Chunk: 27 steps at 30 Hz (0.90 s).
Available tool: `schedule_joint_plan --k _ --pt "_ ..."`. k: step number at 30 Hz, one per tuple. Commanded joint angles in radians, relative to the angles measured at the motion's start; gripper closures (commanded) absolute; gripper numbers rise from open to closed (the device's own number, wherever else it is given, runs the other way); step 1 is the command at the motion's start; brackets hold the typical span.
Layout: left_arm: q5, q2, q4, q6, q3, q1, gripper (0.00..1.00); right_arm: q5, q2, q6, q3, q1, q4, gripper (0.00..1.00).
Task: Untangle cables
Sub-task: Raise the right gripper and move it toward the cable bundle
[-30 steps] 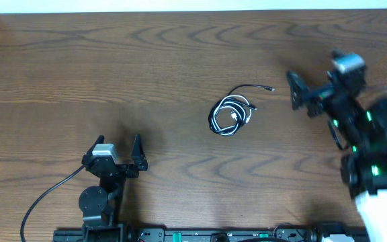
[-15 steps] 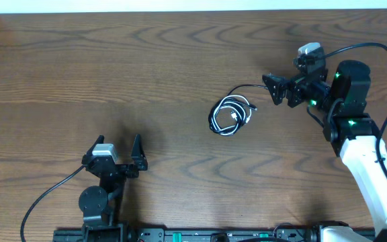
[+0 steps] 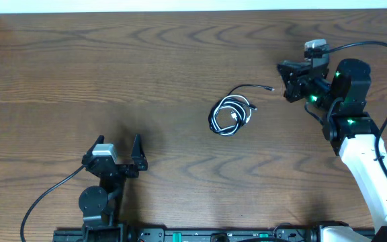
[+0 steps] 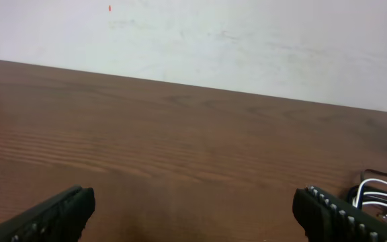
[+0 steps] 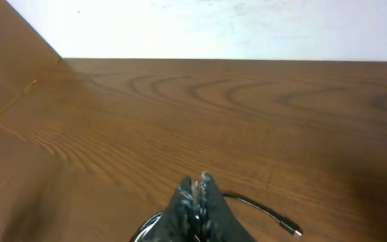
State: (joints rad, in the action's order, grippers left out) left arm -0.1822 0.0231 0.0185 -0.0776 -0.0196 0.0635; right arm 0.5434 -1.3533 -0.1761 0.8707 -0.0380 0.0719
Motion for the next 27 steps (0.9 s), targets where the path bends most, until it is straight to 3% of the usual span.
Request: schedule_joint_plan --k 1,2,3,6,9,21,27 --pt "-0.03 0.001 0.037 0.006 0.015 -0.002 0.01 -0.018 -0.007 -0.014 0.023 -0.005 -0.001 0.99" --pt "-0.03 0.001 0.037 0.006 0.015 -0.002 0.01 -0.018 -0.007 -0.014 0.023 -0.005 -0.001 0.99" --pt "-0.03 0.001 0.037 0.006 0.015 -0.002 0.01 -0.018 -0.007 -0.014 0.023 -0.005 -0.001 0.92" --pt "-0.03 0.001 0.037 0.006 0.015 -0.002 0.01 -0.018 -0.007 -0.014 0.023 -0.005 -0.001 0.51" --pt "-0.03 0.001 0.037 0.006 0.015 -0.002 0.01 -0.018 -0.007 -0.014 0.023 -0.005 -0.001 0.24" --pt "-0.031 0.001 0.037 0.006 0.015 -0.002 0.01 -0.018 -0.007 -0.014 0.023 -0.005 -0.01 0.01" --pt "0.057 0.001 0.039 0.007 0.015 -0.002 0.01 -0.044 -0.007 -0.014 0.023 -0.005 -0.007 0.01"
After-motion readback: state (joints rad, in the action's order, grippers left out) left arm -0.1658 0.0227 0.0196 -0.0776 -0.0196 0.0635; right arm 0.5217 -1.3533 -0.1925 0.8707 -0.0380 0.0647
